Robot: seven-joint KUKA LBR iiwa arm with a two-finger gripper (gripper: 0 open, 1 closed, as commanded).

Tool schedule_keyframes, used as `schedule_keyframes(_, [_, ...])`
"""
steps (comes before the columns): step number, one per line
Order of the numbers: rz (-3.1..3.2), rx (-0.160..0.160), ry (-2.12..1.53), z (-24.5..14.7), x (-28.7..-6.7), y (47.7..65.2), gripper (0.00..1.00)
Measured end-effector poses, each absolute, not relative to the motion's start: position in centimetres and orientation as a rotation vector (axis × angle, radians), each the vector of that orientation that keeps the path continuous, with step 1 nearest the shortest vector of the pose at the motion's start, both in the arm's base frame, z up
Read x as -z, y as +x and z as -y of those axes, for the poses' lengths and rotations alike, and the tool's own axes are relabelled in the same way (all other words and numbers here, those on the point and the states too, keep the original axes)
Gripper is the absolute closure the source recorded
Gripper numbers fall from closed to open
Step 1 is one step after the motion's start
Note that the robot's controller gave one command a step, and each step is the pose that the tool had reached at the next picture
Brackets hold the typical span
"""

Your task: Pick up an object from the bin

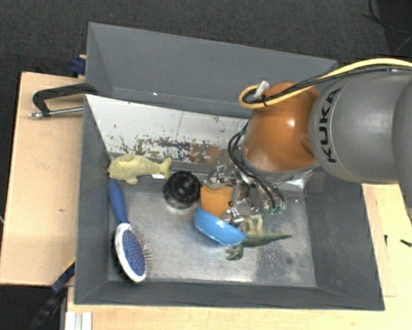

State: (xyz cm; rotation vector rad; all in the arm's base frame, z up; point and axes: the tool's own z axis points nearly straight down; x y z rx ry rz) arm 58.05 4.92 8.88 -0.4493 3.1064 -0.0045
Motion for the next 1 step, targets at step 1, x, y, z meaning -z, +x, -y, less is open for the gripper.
schedule_keyframes(1, [-3.091, 0.001, -0.465, -3.8, -21.89, 58.28, 1.0])
